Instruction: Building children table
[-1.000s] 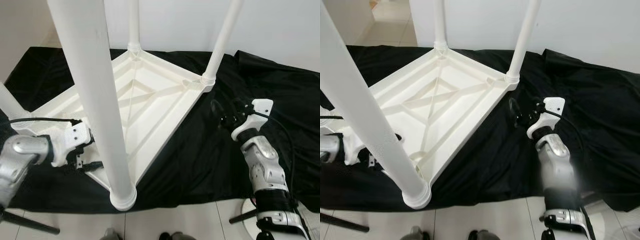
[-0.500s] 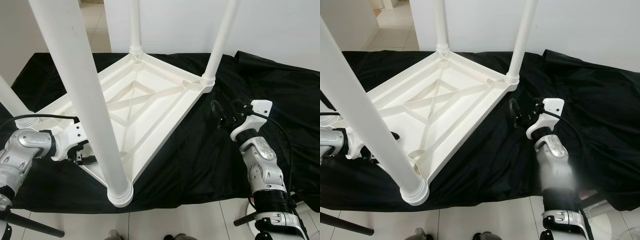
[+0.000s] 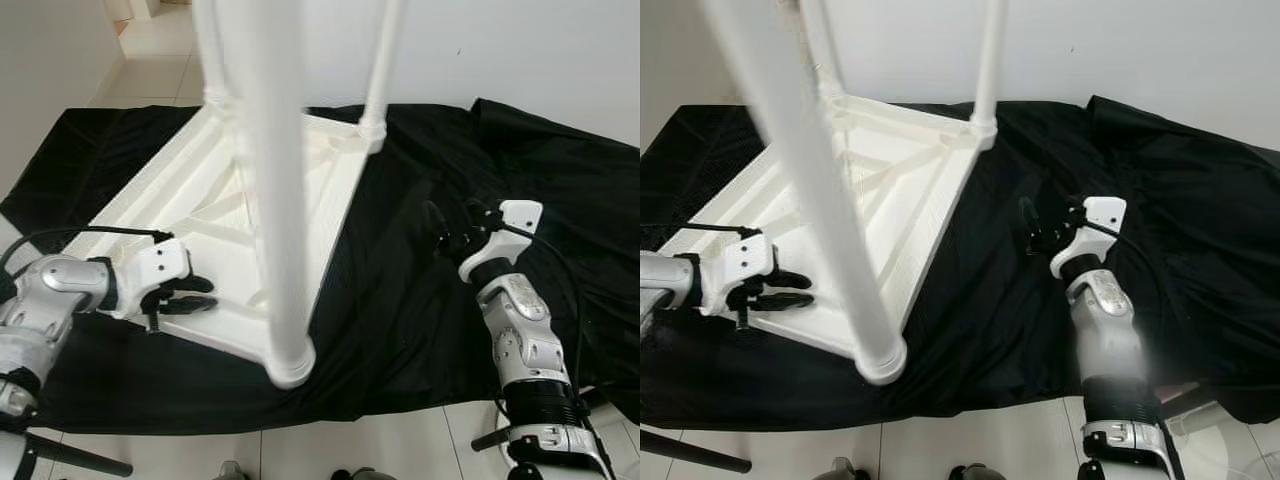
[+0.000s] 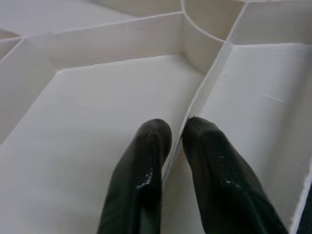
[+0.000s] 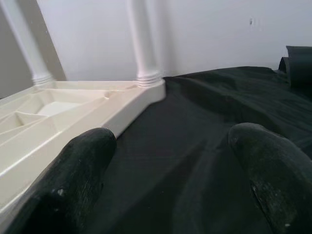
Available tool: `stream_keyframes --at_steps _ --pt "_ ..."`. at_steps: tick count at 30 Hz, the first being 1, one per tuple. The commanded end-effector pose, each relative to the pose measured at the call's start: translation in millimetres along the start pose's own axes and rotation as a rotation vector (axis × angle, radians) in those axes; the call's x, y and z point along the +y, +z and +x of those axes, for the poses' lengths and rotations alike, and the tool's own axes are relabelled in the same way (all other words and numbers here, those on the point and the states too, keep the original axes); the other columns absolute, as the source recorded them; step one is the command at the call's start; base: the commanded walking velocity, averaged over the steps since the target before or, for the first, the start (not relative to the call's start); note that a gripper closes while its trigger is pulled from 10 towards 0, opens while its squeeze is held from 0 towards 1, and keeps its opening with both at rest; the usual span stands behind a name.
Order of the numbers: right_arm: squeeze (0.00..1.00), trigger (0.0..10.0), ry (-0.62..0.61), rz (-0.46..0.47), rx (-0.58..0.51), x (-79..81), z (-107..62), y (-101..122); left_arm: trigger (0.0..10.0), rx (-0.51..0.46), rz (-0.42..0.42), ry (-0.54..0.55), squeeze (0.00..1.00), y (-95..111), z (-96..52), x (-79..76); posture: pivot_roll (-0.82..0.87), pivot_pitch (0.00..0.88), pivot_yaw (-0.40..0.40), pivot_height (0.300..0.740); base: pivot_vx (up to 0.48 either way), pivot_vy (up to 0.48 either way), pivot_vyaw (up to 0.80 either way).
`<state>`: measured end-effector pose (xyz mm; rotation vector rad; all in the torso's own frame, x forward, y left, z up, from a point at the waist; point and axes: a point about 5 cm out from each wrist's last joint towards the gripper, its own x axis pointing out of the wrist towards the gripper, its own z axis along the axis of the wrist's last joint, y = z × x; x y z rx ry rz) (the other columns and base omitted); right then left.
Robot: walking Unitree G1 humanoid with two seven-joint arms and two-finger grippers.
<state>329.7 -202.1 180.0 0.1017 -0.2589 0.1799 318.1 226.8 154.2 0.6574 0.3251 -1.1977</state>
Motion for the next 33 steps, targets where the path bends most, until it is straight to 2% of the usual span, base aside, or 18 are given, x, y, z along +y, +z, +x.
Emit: stream_keyframes --at_steps 1,2,3,4,6,7,9,11,12,16,17,18,21,25,26,33 --pt "0.00 10.0 -0.012 0.001 -0.006 -2.0 -0.9 0.2 0.2 0.051 -0.120 0.019 0.00 -25.3 4.5 -11.9 0.02 0.136 -0.007 0.740 0.000 0.000 0.00" --pt "0.00 10.0 -0.014 0.000 -0.007 -2.4 -1.0 0.3 0.2 0.040 -0.120 0.023 0.00 -24.2 6.2 -12.1 0.02 0.136 -0.007 0.740 0.000 0.000 0.00" --pt "0.00 10.0 -0.029 -0.003 -0.010 -4.0 -1.1 0.5 1.7 0.004 -0.125 0.031 0.00 -20.0 10.9 -12.6 0.01 0.136 -0.009 0.740 0.000 0.000 0.00" --pt "0.00 10.0 -0.043 -0.009 -0.014 -5.0 -1.0 0.7 1.6 -0.025 -0.134 0.043 0.00 -16.4 15.4 -12.8 0.01 0.136 -0.009 0.740 0.000 0.000 0.00" --pt "0.00 10.0 -0.043 -0.009 -0.014 -5.0 -1.0 0.7 1.6 -0.025 -0.134 0.043 0.00 -16.4 15.4 -12.8 0.01 0.136 -0.009 0.740 0.000 0.000 0.00" --pt "0.00 10.0 -0.052 -0.014 -0.017 -5.5 -1.0 0.9 1.3 -0.043 -0.138 0.053 0.00 -13.8 18.8 -13.0 0.01 0.137 -0.008 0.740 0.000 0.000 0.00" --pt "0.00 10.0 -0.053 -0.012 -0.020 -2.9 -2.9 -0.9 8.7 -0.110 -0.121 0.069 0.00 -3.3 27.4 -14.7 0.01 0.137 -0.012 0.740 0.000 0.000 0.00" --pt "0.00 10.0 -0.051 -0.009 -0.019 -1.8 -4.0 -1.8 8.7 -0.136 -0.113 0.069 0.00 1.0 29.6 -15.8 0.01 0.138 -0.014 0.740 0.000 0.000 0.00" --pt "0.00 10.0 -0.052 -0.007 -0.018 -1.5 -5.1 -2.8 10.0 -0.162 -0.099 0.076 0.00 5.7 31.9 -16.6 0.01 0.139 -0.016 0.740 0.000 0.000 0.00" --pt "0.00 10.0 -0.056 -0.002 -0.017 -1.8 -6.3 -3.6 10.0 -0.185 -0.090 0.093 0.00 11.1 35.0 -16.4 0.01 0.140 -0.019 0.740 0.000 0.000 0.00" --pt "0.00 10.0 -0.062 0.003 -0.019 -2.7 -7.3 -3.7 10.0 -0.226 -0.110 0.106 0.26 17.5 38.9 -16.0 0.01 0.140 -0.018 0.740 0.000 0.000 0.00" --pt "0.00 10.0 -0.065 0.002 -0.019 -3.2 -7.8 -3.8 10.0 -0.251 -0.125 0.103 1.00 20.4 40.2 -16.6 0.01 0.140 -0.018 0.740 0.000 0.000 0.00" --pt "0.00 10.0 -0.070 -0.024 -0.016 -4.7 -9.2 -4.3 10.0 -0.286 -0.147 0.096 1.00 25.0 42.3 -18.3 0.01 0.140 -0.018 0.740 0.000 0.000 0.00" --pt "0.00 10.0 -0.069 -0.063 -0.003 -7.0 -15.4 -7.2 10.0 -0.309 -0.116 0.163 1.00 34.3 43.7 -16.4 0.00 0.141 -0.017 0.740 0.000 0.000 0.00" --pt "0.00 10.0 -0.073 -0.061 -0.001 -7.9 -18.6 -8.0 10.0 -0.340 -0.129 0.185 0.00 38.4 42.0 -15.1 0.00 0.141 -0.019 0.740 0.000 0.000 0.00" --pt "0.00 10.0 -0.063 -0.036 0.005 -11.1 -33.5 -8.4 10.0 -0.484 -0.210 0.308 0.00 53.3 28.8 -9.3 -0.01 0.134 -0.023 0.740 0.000 0.000 0.00"
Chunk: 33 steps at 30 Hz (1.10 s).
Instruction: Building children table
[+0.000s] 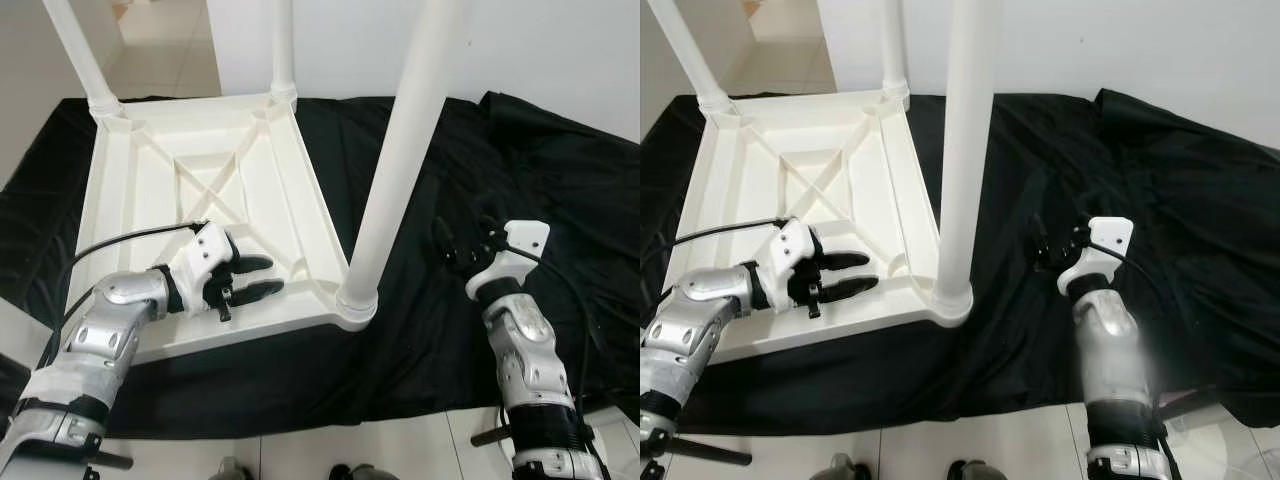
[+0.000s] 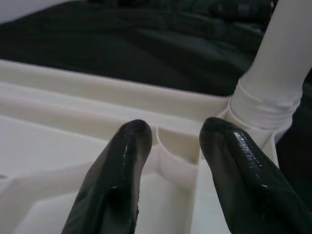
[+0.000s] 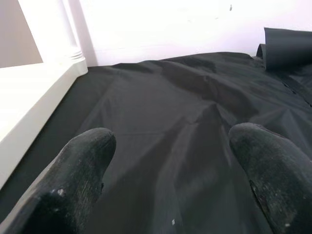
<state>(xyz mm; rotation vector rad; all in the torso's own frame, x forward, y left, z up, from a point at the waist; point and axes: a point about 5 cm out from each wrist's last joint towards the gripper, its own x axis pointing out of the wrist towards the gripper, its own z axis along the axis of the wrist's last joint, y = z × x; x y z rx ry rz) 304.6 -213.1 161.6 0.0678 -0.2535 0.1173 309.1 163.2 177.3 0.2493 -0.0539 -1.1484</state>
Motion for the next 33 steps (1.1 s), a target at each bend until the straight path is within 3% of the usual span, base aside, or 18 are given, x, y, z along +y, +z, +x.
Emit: stream_keyframes --at_steps 1,5,9,11,14,17,20,25,33 --pt "0.00 10.0 -0.001 0.004 -0.001 -4.6 -5.1 2.2 10.0 -0.021 -0.045 0.197 0.00 -1.0 -5.1 7.2 -0.01 0.128 -0.025 0.740 0.000 0.000 0.00" --pt "0.00 10.0 0.035 0.013 0.005 -6.4 -14.3 3.6 10.0 -0.062 -0.071 0.241 0.00 3.0 -10.4 4.2 -0.01 0.119 -0.025 0.740 0.000 0.000 0.00" --pt "0.00 10.0 0.158 0.019 0.040 -2.1 -29.9 4.6 10.0 -0.096 -0.104 0.302 0.00 5.9 -19.1 -2.8 -0.02 0.113 -0.025 0.740 0.000 0.000 0.00" --pt "0.00 10.0 0.284 0.004 0.080 4.2 -44.6 5.0 10.0 -0.128 -0.173 0.354 0.00 3.8 -25.6 -11.1 -0.02 0.108 -0.024 0.740 0.000 0.000 0.00" --pt "0.00 10.0 0.332 0.001 0.087 6.7 -50.5 6.4 10.0 -0.142 -0.186 0.372 0.00 3.3 -26.3 -17.4 -0.02 0.107 -0.025 0.740 0.000 0.000 0.00" --pt "0.00 10.0 0.450 0.002 0.111 12.9 -63.3 10.3 10.0 -0.150 -0.198 0.413 0.00 3.6 -23.2 -31.8 -0.02 0.104 -0.024 0.740 0.000 0.000 0.00" --pt "0.00 10.0 0.494 0.011 0.123 15.3 -67.2 11.3 10.0 -0.154 -0.191 0.421 0.00 4.2 -20.8 -36.6 -0.02 0.103 -0.024 0.740 0.000 0.000 0.00" --pt "0.00 10.0 0.717 0.017 0.194 26.3 -81.8 15.9 10.0 -0.136 -0.175 0.403 0.00 5.3 -9.5 -59.0 -0.02 0.106 -0.021 0.740 0.000 0.000 0.00" --pt "0.00 10.0 0.813 -0.002 0.206 34.4 -78.7 17.7 10.0 -0.153 -0.133 0.452 0.00 10.6 -1.6 -62.7 -0.02 0.110 -0.017 0.740 0.000 0.000 0.00"
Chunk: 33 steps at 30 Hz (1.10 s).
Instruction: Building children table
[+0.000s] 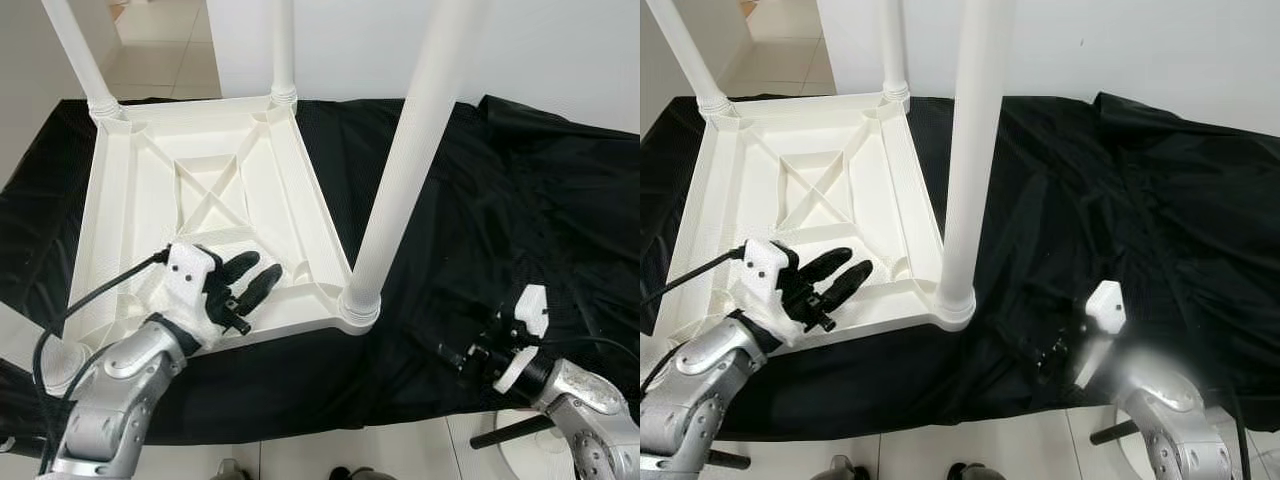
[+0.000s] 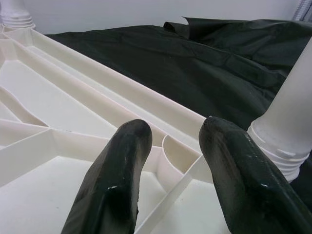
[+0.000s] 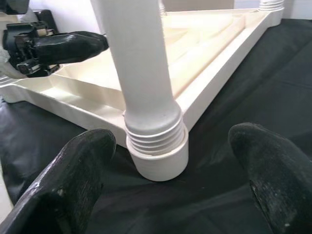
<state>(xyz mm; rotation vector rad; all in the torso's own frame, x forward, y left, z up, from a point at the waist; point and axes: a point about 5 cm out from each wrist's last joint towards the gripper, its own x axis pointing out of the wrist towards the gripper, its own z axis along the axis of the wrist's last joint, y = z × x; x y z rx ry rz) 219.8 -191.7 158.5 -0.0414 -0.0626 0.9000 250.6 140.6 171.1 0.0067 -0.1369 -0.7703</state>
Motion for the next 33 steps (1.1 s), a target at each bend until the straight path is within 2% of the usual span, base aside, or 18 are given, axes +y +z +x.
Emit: stream_keyframes --at_steps 1,2,3,4,11,16,22,29,33 --pt "0.00 10.0 0.033 -0.023 0.002 -0.2 6.6 3.1 10.0 -0.022 0.031 0.068 0.00 3.1 3.6 -2.4 -0.01 0.112 -0.018 0.740 0.000 0.000 0.00" --pt "0.00 10.0 0.033 -0.023 0.002 -0.2 6.6 3.1 10.0 -0.022 0.031 0.068 0.00 3.1 3.6 -2.4 -0.01 0.112 -0.018 0.740 0.000 0.000 0.00" --pt "0.00 10.0 0.038 -0.052 -0.010 -2.7 18.3 4.3 10.0 -0.034 0.021 0.072 0.00 3.5 6.9 -5.4 -0.01 0.117 -0.023 0.740 0.000 0.000 0.00" --pt "0.00 10.0 0.043 -0.059 -0.013 -2.7 22.1 4.7 10.0 -0.036 0.020 0.071 0.00 4.1 7.6 -7.1 -0.01 0.119 -0.024 0.740 0.000 0.000 0.00" --pt "0.00 10.0 0.036 -0.080 -0.021 -5.8 40.7 3.3 10.0 -0.038 0.030 0.067 0.00 6.1 7.3 -13.0 0.00 0.125 -0.029 0.740 0.000 0.000 0.00" --pt "0.00 10.0 0.075 -0.074 -0.040 0.5 62.0 1.1 10.0 -0.042 -0.033 0.068 0.00 4.7 9.6 -18.5 0.01 0.131 -0.035 0.740 0.000 0.000 0.00" --pt "0.00 10.0 0.066 -0.094 -0.058 1.7 76.6 1.1 10.0 -0.027 -0.065 0.078 0.00 1.4 18.2 -24.3 -0.01 0.143 -0.057 0.740 0.000 0.000 0.00" --pt "0.00 10.0 0.011 -0.080 -0.091 -4.9 79.0 6.1 10.0 -0.033 -0.050 0.133 0.00 -3.7 29.5 -26.1 -0.02 0.160 -0.079 0.740 0.000 0.000 0.00" --pt "0.00 10.0 -0.072 -0.071 -0.100 -16.9 71.3 8.9 10.0 -0.039 -0.187 0.247 0.00 -7.5 42.1 -21.7 -0.06 0.169 -0.078 0.740 0.000 0.000 0.00"
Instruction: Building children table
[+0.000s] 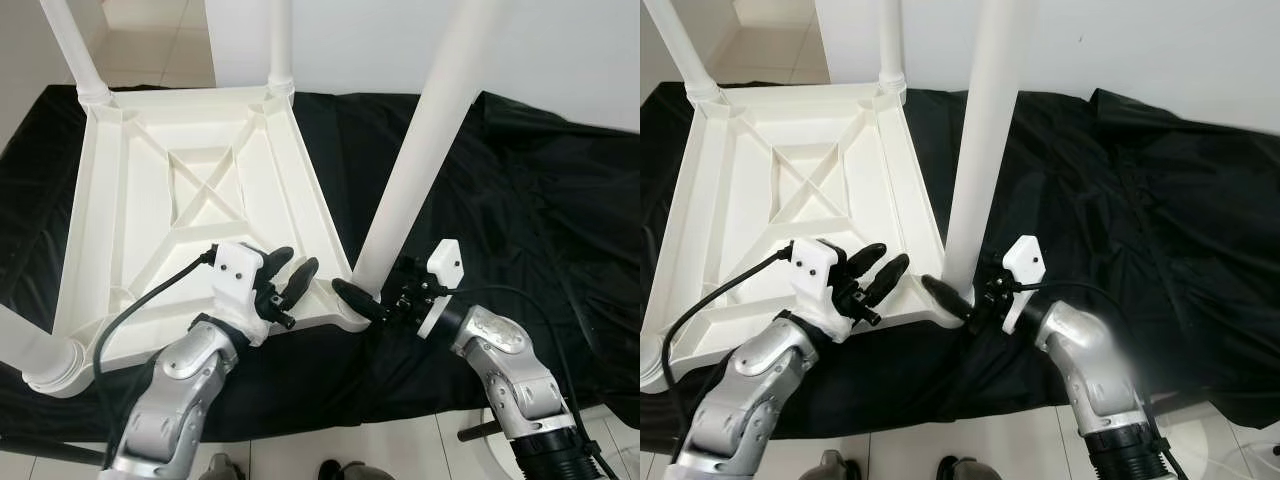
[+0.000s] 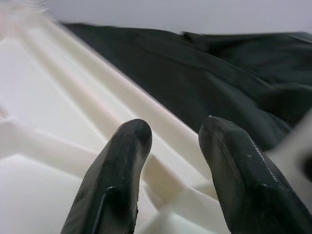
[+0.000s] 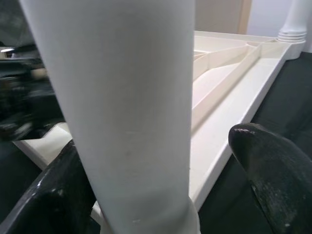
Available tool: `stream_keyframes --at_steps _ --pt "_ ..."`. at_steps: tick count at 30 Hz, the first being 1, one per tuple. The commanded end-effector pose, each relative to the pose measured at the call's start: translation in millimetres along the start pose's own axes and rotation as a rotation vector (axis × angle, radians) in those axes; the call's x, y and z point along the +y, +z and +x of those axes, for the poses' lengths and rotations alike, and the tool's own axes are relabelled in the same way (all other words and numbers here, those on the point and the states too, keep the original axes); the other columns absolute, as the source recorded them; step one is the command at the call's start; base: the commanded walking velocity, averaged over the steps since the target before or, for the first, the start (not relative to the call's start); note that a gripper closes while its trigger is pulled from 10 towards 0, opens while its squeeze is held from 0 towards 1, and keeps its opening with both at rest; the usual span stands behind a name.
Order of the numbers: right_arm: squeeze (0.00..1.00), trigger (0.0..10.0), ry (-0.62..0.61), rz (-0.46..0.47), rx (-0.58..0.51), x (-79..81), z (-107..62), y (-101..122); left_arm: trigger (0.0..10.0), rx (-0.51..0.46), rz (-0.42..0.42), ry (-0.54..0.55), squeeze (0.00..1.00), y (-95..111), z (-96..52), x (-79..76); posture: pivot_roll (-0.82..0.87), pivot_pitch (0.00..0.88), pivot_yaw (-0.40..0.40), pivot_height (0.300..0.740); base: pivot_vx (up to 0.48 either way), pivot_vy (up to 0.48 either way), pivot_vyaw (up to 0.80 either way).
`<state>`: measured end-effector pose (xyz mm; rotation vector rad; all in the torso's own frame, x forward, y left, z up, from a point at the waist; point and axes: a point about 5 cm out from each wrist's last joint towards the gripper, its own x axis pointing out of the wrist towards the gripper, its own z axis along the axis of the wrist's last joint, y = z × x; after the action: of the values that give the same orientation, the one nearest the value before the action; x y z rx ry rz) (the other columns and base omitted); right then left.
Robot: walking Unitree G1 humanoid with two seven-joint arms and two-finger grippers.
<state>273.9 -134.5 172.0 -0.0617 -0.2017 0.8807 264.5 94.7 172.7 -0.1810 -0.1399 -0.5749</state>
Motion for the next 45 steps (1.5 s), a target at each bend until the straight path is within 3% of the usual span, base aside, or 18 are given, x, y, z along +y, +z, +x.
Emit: stream_keyframes --at_steps 1,7,11,13,20,22,25,30,35,38,39,40,41,42,43,44,45 --pt "0.00 10.0 -0.054 0.003 0.014 -9.4 -7.6 -1.2 10.0 0.029 -0.025 0.045 0.00 -5.0 0.2 2.2 -0.06 0.169 -0.078 0.740 0.000 0.000 0.00" --pt "0.00 10.0 -0.148 0.010 -0.010 -17.6 -10.4 0.6 10.0 -0.010 0.022 0.248 0.00 2.4 10.7 11.0 -0.07 0.179 -0.062 0.740 0.000 0.000 0.00" --pt "0.00 10.0 -0.178 0.013 -0.013 -18.8 -9.8 -0.7 10.0 -0.034 0.062 0.247 0.00 6.7 15.5 7.0 -0.06 0.185 -0.060 0.740 0.000 0.000 0.00" --pt "0.00 10.0 -0.211 0.021 -0.017 -23.8 -9.5 -1.3 10.0 -0.047 0.130 0.268 0.00 10.0 21.7 6.7 -0.06 0.189 -0.058 0.740 0.000 0.000 0.00" --pt "0.00 10.0 -0.264 0.044 -0.007 -34.9 -10.0 -3.6 10.0 -0.044 0.163 0.325 0.00 15.7 37.6 18.2 -0.06 0.182 -0.051 0.740 0.000 0.000 0.00" --pt "0.00 10.0 -0.321 0.018 -0.014 -42.4 -11.7 -1.9 10.0 -0.050 0.238 0.360 0.00 18.6 39.8 24.0 -0.06 0.177 -0.042 0.740 0.000 0.000 0.00" --pt "0.00 10.0 -0.362 0.034 -0.032 -48.0 -13.0 0.2 10.0 -0.050 0.278 0.425 0.00 21.0 41.7 34.7 -0.06 0.168 -0.038 0.740 0.000 0.000 0.00" --pt "0.00 10.0 -0.380 0.045 -0.052 -47.7 -11.3 0.9 10.0 -0.068 0.269 0.466 0.00 25.3 44.5 42.4 -0.05 0.158 -0.029 0.740 0.000 0.000 0.00" --pt "0.00 10.0 -0.403 0.040 -0.063 -42.8 -0.3 -3.7 10.0 -0.074 0.260 0.578 0.00 30.2 54.8 53.5 -0.06 0.138 -0.005 0.740 0.000 0.000 0.00" --pt "0.00 10.0 -0.431 0.053 -0.067 -44.5 0.8 -4.9 10.0 -0.097 0.267 0.518 0.00 32.3 57.6 50.1 -0.06 0.124 0.000 0.740 0.000 0.000 0.00" --pt "0.00 10.0 -0.434 0.044 -0.064 -45.3 1.1 -5.0 10.0 -0.105 0.266 0.449 0.00 32.4 58.4 45.4 -0.05 0.125 0.001 0.740 0.000 0.000 0.00" --pt "0.00 10.0 -0.434 0.044 -0.064 -45.3 1.1 -5.0 10.0 -0.105 0.266 0.449 0.00 32.4 58.4 45.4 -0.05 0.125 0.001 0.740 0.000 0.000 0.00" --pt "0.00 10.0 -0.418 0.038 -0.056 -45.1 1.7 -6.2 10.0 -0.115 0.247 0.345 0.00 30.9 58.3 38.7 -0.06 0.123 0.001 0.740 0.000 0.000 0.00" --pt "0.00 10.0 -0.418 0.038 -0.056 -45.1 1.7 -6.2 10.0 -0.115 0.247 0.345 0.00 30.9 58.3 38.7 -0.06 0.123 0.001 0.740 0.000 0.000 0.00" --pt "0.00 10.0 -0.396 0.023 -0.042 -44.0 2.0 -7.5 10.0 -0.122 0.238 0.222 0.00 29.2 55.5 30.4 -0.06 0.123 0.001 0.740 0.000 0.000 0.00" --pt "0.00 10.0 -0.396 0.023 -0.042 -44.0 2.0 -7.5 10.0 -0.122 0.238 0.222 0.00 29.2 55.5 30.4 -0.06 0.123 0.001 0.740 0.000 0.000 0.00" --pt "0.00 10.0 -0.348 0.015 -0.033 -41.6 2.5 -7.7 10.0 -0.116 0.196 0.032 0.00 26.2 49.1 16.6 -0.06 0.125 0.000 0.740 0.000 0.000 0.00"
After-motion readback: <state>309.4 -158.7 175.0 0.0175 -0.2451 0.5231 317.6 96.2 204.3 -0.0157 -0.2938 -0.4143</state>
